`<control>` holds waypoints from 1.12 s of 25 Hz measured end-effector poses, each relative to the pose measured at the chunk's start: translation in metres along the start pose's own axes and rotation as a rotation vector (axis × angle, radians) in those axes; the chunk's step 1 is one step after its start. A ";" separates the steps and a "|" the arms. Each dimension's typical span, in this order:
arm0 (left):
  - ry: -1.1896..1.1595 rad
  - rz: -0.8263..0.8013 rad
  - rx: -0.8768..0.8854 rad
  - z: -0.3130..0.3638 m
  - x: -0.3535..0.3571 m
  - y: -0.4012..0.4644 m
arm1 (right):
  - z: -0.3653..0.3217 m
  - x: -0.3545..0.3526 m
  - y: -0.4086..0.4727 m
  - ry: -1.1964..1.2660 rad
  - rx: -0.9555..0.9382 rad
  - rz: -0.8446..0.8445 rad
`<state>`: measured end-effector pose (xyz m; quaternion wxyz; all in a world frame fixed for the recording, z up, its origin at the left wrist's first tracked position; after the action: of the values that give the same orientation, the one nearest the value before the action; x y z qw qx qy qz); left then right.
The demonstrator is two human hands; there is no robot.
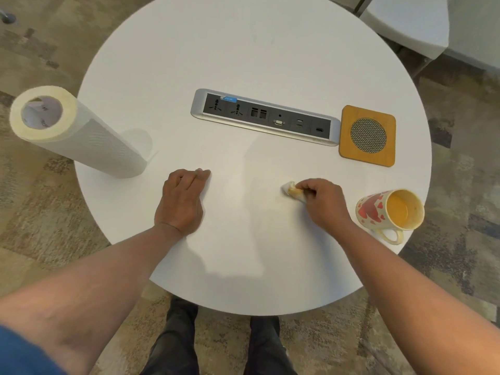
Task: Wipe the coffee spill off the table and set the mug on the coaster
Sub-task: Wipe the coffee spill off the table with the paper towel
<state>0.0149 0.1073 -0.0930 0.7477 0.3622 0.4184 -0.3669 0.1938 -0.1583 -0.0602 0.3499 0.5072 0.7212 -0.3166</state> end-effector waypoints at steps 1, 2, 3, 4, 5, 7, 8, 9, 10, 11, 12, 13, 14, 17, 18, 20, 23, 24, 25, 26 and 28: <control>0.003 0.000 -0.007 0.000 0.000 0.001 | 0.002 0.003 -0.017 0.010 -0.015 -0.016; 0.007 -0.002 -0.008 0.001 -0.001 0.001 | 0.001 0.006 -0.036 0.026 -0.045 -0.026; 0.010 -0.008 -0.006 0.001 -0.001 0.001 | -0.002 0.009 -0.055 0.045 -0.085 -0.037; 0.014 -0.013 0.000 0.000 0.000 0.000 | -0.007 0.013 -0.072 0.065 -0.123 -0.056; 0.017 -0.018 0.002 0.000 0.000 0.001 | -0.013 0.017 -0.086 0.076 -0.163 -0.080; 0.023 -0.026 -0.004 -0.001 0.002 0.001 | -0.026 0.031 -0.109 0.068 -0.217 -0.174; 0.025 -0.025 -0.003 -0.001 0.002 0.001 | -0.034 0.038 -0.119 0.087 -0.217 -0.228; 0.029 -0.022 0.002 -0.001 0.002 0.001 | -0.042 0.043 -0.126 0.138 -0.194 -0.257; 0.034 -0.019 0.008 0.000 0.002 0.001 | -0.049 0.043 -0.126 0.207 -0.144 -0.225; 0.038 -0.018 0.010 0.000 0.002 0.000 | -0.053 0.040 -0.117 0.266 -0.085 -0.124; 0.040 -0.017 0.009 0.000 0.001 0.000 | -0.056 0.036 -0.102 0.285 -0.031 0.013; 0.036 -0.017 0.006 0.000 0.001 0.000 | -0.056 0.033 -0.084 0.268 0.023 0.121; 0.030 -0.017 0.004 0.000 0.001 0.000 | -0.056 0.032 -0.066 0.235 0.075 0.160; 0.010 -0.008 0.010 0.000 -0.001 0.000 | -0.060 0.041 -0.035 0.088 0.042 0.024; 0.008 -0.011 0.012 0.001 -0.001 0.001 | -0.062 0.045 -0.037 0.041 -0.031 -0.040; 0.019 -0.032 0.012 0.003 -0.002 0.001 | -0.062 0.049 -0.056 0.035 -0.186 -0.163; 0.047 -0.044 0.023 0.003 -0.004 0.000 | -0.054 0.045 -0.084 0.025 -0.263 -0.417; 0.060 -0.045 0.034 0.003 -0.004 0.000 | -0.048 0.041 -0.090 -0.002 -0.229 -0.477; 0.073 -0.047 0.037 0.004 -0.004 0.000 | -0.042 0.035 -0.094 0.017 -0.158 -0.489; 0.089 -0.039 0.032 0.006 -0.005 -0.001 | -0.035 0.027 -0.096 0.106 -0.030 -0.461; 0.107 -0.027 -0.006 0.012 -0.006 0.000 | -0.019 0.007 -0.099 0.480 0.341 -0.341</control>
<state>0.0172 0.0985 -0.0828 0.7205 0.3734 0.4637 -0.3557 0.0945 -0.1676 -0.0459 0.0222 0.4908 0.7939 -0.3582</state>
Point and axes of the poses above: each hand's wrist, its own y-axis towards the middle knuckle, its own x-axis out of the palm, z = x × y, the point moved 4 cm from there along y, towards the middle knuckle, and after that the axes turned 15 degrees about z, right-handed, at the moved point
